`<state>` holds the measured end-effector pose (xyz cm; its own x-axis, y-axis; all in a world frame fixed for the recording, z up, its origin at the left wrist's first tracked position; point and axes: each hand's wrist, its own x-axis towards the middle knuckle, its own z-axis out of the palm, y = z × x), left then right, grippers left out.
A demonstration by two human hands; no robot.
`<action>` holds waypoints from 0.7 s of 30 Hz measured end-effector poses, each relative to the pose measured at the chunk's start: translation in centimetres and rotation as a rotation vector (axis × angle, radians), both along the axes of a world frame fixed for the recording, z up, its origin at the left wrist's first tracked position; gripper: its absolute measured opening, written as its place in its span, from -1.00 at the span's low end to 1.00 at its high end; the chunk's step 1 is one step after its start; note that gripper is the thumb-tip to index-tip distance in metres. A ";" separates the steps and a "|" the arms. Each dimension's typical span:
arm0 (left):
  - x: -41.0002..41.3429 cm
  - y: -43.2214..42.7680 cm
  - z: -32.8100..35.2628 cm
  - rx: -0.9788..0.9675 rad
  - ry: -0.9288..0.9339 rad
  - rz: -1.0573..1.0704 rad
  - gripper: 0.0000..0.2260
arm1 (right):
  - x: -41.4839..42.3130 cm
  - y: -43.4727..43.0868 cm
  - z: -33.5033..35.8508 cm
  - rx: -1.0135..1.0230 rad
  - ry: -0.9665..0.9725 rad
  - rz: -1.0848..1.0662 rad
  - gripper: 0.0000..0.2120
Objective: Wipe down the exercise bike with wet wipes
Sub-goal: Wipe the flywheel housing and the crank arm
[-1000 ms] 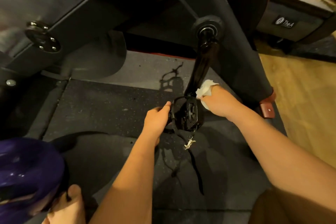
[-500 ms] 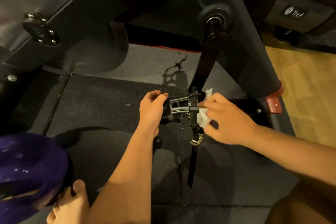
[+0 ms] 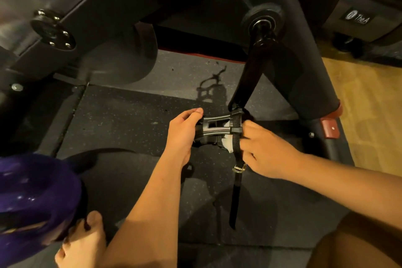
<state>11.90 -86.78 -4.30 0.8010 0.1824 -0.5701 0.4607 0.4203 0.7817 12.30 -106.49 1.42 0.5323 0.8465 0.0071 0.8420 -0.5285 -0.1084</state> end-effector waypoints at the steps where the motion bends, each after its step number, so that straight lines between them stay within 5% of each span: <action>1: 0.0 0.0 0.0 -0.001 0.001 0.000 -0.85 | 0.4 -0.2 0.0 -0.076 -0.043 0.055 -0.64; 6: -0.1 -0.1 0.3 0.007 -0.013 -0.012 -0.86 | 2.8 0.2 -0.8 -0.266 0.048 -0.086 -0.44; 13: -0.1 0.0 0.5 0.027 -0.012 -0.016 -0.82 | 2.0 -0.2 0.5 -0.302 0.139 0.123 -0.67; 21: -0.3 0.0 0.5 0.032 0.007 -0.020 -0.79 | 2.2 3.9 -1.1 -0.132 0.458 -0.132 -0.67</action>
<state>11.61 -86.80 -3.79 0.8007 0.1847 -0.5699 0.4744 0.3854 0.7915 14.54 -102.63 0.30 0.5585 0.7496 -0.3552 0.6482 -0.6616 -0.3770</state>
